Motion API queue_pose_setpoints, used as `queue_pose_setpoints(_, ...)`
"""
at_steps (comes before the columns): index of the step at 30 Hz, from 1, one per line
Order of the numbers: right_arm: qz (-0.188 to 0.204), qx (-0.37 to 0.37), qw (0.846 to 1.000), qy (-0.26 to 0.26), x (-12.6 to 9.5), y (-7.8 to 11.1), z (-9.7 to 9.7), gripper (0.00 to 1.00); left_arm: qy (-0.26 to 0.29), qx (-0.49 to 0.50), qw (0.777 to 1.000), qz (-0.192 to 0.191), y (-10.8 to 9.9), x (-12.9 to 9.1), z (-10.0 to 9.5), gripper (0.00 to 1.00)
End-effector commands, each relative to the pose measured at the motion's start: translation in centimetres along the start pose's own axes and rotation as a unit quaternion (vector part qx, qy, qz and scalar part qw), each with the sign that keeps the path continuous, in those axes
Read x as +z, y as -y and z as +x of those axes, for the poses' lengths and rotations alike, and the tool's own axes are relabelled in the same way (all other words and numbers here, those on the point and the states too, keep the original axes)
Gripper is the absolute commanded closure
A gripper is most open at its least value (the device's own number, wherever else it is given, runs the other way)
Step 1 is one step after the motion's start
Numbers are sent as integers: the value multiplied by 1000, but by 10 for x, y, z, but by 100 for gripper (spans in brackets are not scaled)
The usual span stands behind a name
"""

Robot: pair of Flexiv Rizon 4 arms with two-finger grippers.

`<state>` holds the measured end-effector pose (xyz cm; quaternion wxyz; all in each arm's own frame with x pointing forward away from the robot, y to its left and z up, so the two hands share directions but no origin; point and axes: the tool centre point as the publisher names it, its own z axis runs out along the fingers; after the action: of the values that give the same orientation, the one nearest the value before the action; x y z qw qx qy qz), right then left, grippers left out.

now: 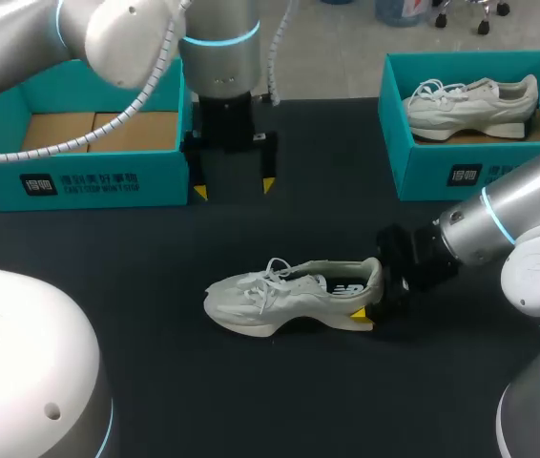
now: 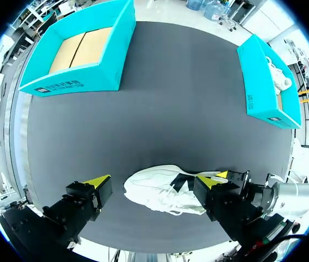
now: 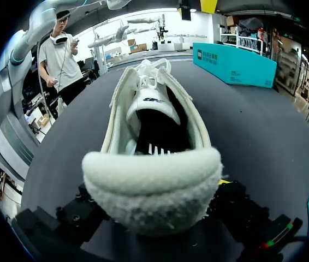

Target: Take the shoe out of the shoebox, open the shoe tongue, remove and reinsert the insole, then place the shoe into the shoebox

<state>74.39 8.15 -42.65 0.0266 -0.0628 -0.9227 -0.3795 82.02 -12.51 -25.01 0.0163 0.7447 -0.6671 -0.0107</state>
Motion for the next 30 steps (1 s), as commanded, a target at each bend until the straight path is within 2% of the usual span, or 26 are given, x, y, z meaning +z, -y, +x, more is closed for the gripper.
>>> queue_pose_setpoints(1,1,0,1000,1,5,2,1,100,13,1,1000,-2,3,5,12,0)
queue_pose_setpoints(19,1,0,1000,1,5,2,1,100,13,1,1000,-2,3,5,12,0)
queue_pose_setpoints(25,1,0,1000,1,5,2,1,100,-5,1,1000,-4,-10,8,24,0)
queue_pose_setpoints(30,1,0,1000,1,5,2,1,100,3,26,1000,-10,-27,16,39,0)
